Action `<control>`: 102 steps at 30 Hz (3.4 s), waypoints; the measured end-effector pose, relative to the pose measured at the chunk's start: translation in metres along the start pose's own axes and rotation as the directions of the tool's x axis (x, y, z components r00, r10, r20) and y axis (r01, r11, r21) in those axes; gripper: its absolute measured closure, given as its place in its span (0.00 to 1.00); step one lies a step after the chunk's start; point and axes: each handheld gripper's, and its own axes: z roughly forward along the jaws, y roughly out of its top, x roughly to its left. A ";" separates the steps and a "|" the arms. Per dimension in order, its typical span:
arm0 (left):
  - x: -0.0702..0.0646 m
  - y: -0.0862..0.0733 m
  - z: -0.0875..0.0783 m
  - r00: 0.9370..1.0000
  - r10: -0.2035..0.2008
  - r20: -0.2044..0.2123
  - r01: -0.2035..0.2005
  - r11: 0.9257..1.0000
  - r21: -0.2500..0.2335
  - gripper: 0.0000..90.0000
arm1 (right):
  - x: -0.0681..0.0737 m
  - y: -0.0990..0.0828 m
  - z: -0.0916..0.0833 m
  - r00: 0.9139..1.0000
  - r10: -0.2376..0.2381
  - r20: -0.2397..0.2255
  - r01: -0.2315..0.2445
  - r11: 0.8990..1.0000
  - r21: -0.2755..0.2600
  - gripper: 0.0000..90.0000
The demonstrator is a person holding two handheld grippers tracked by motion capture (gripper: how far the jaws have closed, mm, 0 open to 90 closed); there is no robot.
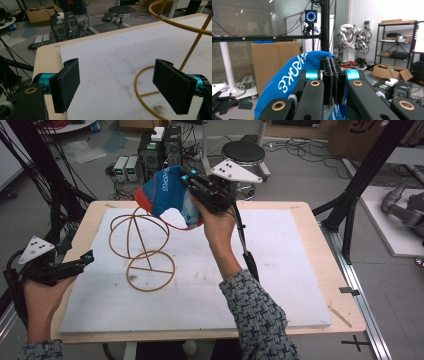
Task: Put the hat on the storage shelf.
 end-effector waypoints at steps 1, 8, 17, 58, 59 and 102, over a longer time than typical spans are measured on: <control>0.000 0.000 -0.001 1.000 0.001 -0.002 -0.001 1.000 0.001 0.24 | 0.000 0.000 0.000 1.000 0.000 0.000 0.000 1.000 0.000 1.00; 0.001 -0.002 -0.004 1.000 0.002 -0.004 -0.002 1.000 0.004 0.24 | 0.015 -0.004 0.019 0.999 0.012 -0.041 -0.012 1.000 0.012 1.00; 0.002 -0.002 -0.006 1.000 0.001 -0.003 -0.001 1.000 0.004 0.24 | 0.033 -0.015 0.036 0.995 0.005 -0.098 0.000 0.998 0.055 1.00; 0.004 -0.003 -0.006 1.000 -0.009 -0.004 0.009 1.000 -0.001 0.24 | 0.072 -0.044 0.065 0.978 -0.074 -0.196 0.126 0.955 0.267 0.98; 0.004 -0.003 -0.006 1.000 -0.009 -0.003 0.009 1.000 0.000 0.24 | 0.073 -0.044 0.065 0.977 -0.078 -0.196 0.131 0.953 0.273 0.98; 0.006 -0.003 -0.007 1.000 -0.013 -0.001 0.013 1.000 -0.003 0.24 | 0.086 -0.048 0.061 0.974 -0.123 -0.191 0.174 0.945 0.278 0.77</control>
